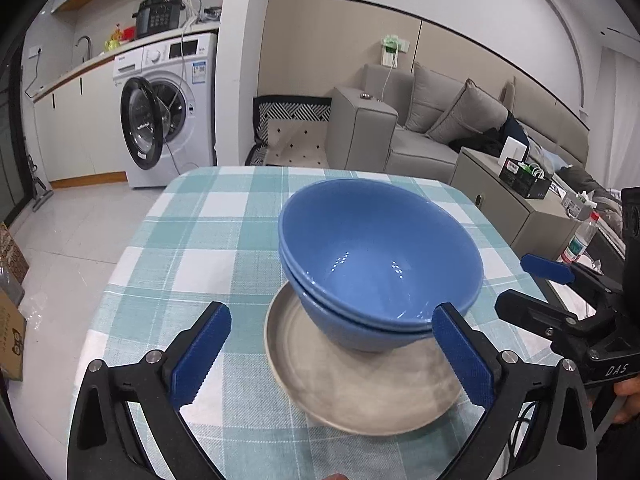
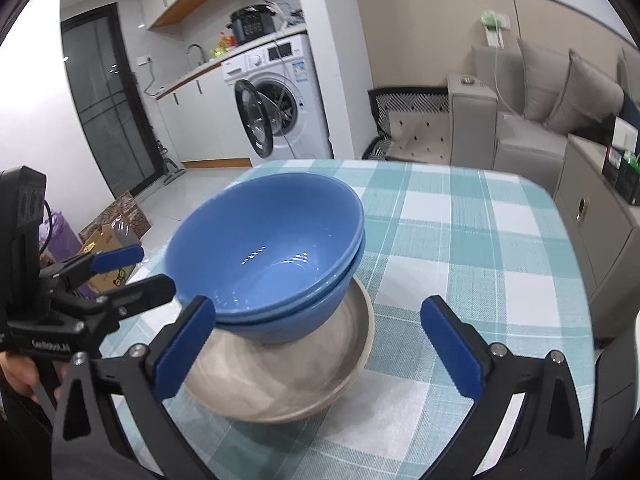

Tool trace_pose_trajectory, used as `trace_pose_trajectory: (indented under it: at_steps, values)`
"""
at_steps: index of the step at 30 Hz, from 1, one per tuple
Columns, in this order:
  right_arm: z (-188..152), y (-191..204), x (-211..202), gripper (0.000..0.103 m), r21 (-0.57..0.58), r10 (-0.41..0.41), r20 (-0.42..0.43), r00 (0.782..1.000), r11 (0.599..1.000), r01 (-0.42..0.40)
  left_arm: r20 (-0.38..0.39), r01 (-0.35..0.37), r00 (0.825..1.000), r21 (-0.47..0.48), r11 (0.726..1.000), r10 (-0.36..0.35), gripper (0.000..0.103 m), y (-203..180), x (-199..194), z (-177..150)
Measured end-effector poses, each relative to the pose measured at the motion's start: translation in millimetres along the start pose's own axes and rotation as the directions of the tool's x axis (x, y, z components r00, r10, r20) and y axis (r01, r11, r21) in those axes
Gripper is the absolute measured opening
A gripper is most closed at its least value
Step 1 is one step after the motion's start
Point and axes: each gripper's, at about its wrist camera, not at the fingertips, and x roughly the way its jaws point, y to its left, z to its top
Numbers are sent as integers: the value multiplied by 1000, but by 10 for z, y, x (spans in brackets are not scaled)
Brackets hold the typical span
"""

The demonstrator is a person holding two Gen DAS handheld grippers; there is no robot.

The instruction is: Organize plates and bowls

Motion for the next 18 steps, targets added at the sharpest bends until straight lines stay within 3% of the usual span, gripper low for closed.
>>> trace_pose_trajectory:
  at_steps: [5,12,18]
  values:
    - [-131,139,-243,103,-94,-13,56,998,995,18,34,-10,999,0,1000,10,103,-8,-210,-185]
    - [-334,284,-480,103,-160,34,113,993,987,-16,72,-37,997,11,999,36,103,-49,-387,-395]
    - [-511,337,-498,103,-185,51,115,992,982,-29,90,-59,994,22,998,57,103,-103,-442,-533]
